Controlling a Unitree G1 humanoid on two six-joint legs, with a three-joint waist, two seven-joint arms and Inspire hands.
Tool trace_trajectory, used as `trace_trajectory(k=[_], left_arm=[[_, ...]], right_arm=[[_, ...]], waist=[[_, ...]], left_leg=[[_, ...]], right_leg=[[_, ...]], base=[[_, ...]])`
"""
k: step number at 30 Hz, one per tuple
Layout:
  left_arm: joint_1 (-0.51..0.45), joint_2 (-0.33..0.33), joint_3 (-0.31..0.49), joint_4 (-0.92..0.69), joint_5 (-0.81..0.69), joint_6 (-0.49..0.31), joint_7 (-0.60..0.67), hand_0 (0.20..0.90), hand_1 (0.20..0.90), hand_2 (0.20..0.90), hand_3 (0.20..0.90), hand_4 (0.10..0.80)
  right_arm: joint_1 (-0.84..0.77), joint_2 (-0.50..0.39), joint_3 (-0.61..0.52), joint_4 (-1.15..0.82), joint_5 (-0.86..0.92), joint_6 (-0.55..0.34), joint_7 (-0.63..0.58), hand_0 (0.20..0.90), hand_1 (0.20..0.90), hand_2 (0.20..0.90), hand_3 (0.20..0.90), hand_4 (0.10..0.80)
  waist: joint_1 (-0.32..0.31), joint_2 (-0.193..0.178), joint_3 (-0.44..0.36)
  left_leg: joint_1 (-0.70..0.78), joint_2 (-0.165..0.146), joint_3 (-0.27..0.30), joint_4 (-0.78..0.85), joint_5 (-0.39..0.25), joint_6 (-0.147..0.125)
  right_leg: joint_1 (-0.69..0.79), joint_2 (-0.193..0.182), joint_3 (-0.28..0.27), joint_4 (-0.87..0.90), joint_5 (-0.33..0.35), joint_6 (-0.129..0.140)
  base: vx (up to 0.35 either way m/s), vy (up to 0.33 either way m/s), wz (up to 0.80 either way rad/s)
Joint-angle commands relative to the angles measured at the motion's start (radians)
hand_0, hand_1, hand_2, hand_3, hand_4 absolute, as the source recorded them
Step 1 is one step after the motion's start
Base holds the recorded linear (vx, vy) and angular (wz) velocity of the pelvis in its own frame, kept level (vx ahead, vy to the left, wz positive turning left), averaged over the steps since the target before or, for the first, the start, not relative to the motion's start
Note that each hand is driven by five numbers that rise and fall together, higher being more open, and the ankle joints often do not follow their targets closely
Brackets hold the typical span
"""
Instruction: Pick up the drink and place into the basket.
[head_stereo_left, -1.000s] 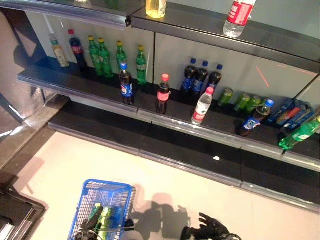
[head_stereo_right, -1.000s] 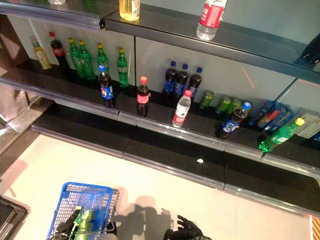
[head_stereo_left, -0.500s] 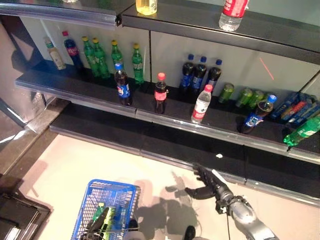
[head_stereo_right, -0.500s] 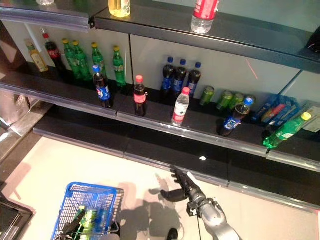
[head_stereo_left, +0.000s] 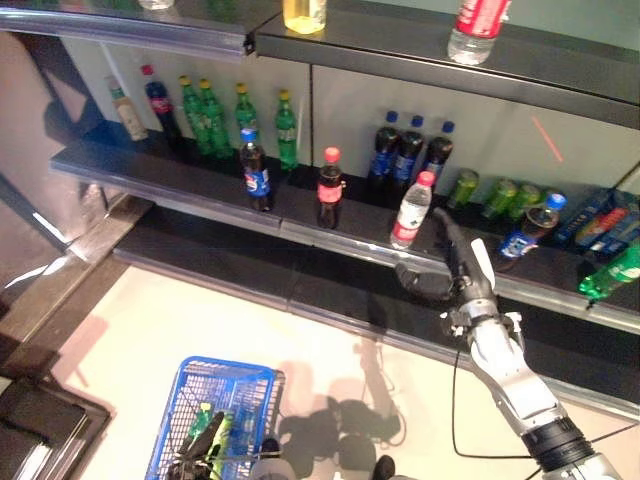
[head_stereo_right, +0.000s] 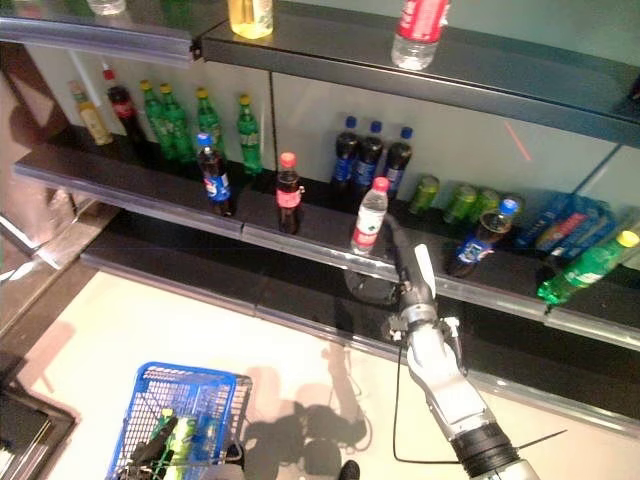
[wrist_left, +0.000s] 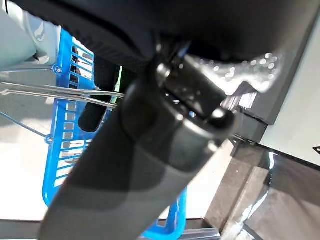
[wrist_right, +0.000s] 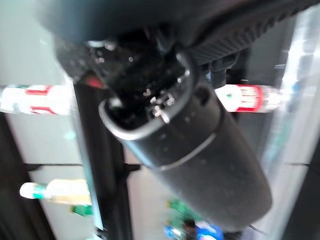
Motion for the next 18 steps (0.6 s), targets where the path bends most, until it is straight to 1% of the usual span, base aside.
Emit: trace_trajectory(k=[1,2,3,5,8,12,15,18], left_arm=[[0.066,0.057,-0.076,-0.002,0.106,-0.031,-0.006,0.3,0.3,0.3,0.2,0.1],[0.033,0.074,-0.098,-0.023,0.09,-0.022,-0.005,0.3,0.3,0.3,0.2,0.1],[0.011,0.086,-0.115,-0.04,0.073,-0.017,-0.003,0.3,0.3,0.3,0.2,0.1],[-0.018,0.096,-0.134,-0.061,0.052,-0.015,-0.002,0.3,0.3,0.3,0.2,0.1],[-0.048,0.098,-0.155,-0.085,0.025,-0.025,-0.002,0.3,0.3,0.3,0.2,0.1],[-0.064,0.096,-0.175,-0.116,-0.003,-0.041,-0.013,0.3,0.3,0.3,0.2,0.1],[-0.083,0.096,-0.186,-0.136,-0.014,-0.041,-0.011,0.3,0.3,0.3,0.2,0.1],[-0.097,0.097,-0.202,-0.153,-0.02,-0.04,-0.013,0.3,0.3,0.3,0.2,0.1]], right_arm=[[-0.146,0.01,-0.083,-0.066,-0.048,-0.103,-0.129,0.9,0.9,0.9,0.9,0.8],[-0.223,0.019,-0.082,-0.022,-0.071,-0.123,-0.2,0.9,0.9,0.9,0.9,0.8],[-0.274,0.025,-0.085,-0.008,-0.092,-0.13,-0.245,0.9,0.9,0.9,0.9,0.8],[-0.34,0.022,-0.093,0.01,-0.107,-0.135,-0.292,0.9,0.9,0.9,0.9,0.8],[-0.413,0.012,-0.105,0.014,-0.119,-0.126,-0.359,0.9,0.9,0.9,0.9,0.8],[-0.456,-0.001,-0.12,0.003,-0.137,-0.117,-0.453,0.9,0.9,0.9,0.9,0.8],[-0.486,-0.005,-0.137,0.001,-0.151,-0.104,-0.526,0.9,0.9,0.9,0.9,0.8],[-0.517,-0.011,-0.155,-0.001,-0.154,-0.103,-0.571,0.9,0.9,0.9,0.9,0.8]], waist=[[0.015,0.002,0.019],[0.02,0.011,0.071],[0.024,0.019,0.11],[0.026,0.03,0.16],[0.024,0.047,0.221],[0.019,0.063,0.271],[0.015,0.069,0.296],[0.012,0.073,0.312]], left_leg=[[-0.186,0.046,-0.03,0.146,0.119,-0.03],[-0.231,0.031,-0.036,0.172,0.103,-0.021],[-0.265,0.016,-0.048,0.194,0.092,-0.014],[-0.305,0.0,-0.061,0.218,0.079,-0.006],[-0.344,-0.024,-0.075,0.242,0.067,0.005],[-0.374,-0.049,-0.087,0.255,0.078,0.01],[-0.389,-0.062,-0.091,0.256,0.075,0.017],[-0.401,-0.069,-0.087,0.253,0.072,0.024]], right_leg=[[-0.03,-0.06,0.004,0.207,-0.129,-0.04],[-0.078,-0.071,0.004,0.248,-0.138,-0.044],[-0.12,-0.079,0.009,0.282,-0.141,-0.048],[-0.182,-0.089,0.017,0.329,-0.143,-0.051],[-0.263,-0.099,0.038,0.382,-0.136,-0.051],[-0.316,-0.103,0.061,0.399,-0.124,-0.047],[-0.34,-0.103,0.072,0.399,-0.115,-0.044],[-0.359,-0.101,0.078,0.393,-0.105,-0.042]], base=[[-0.211,0.027,0.28],[-0.339,0.031,0.15],[-0.42,0.04,0.11],[-0.266,0.046,0.08],[-0.146,0.08,0.1],[-0.071,0.072,-0.03],[-0.055,0.017,-0.01],[-0.045,-0.011,-0.1]])
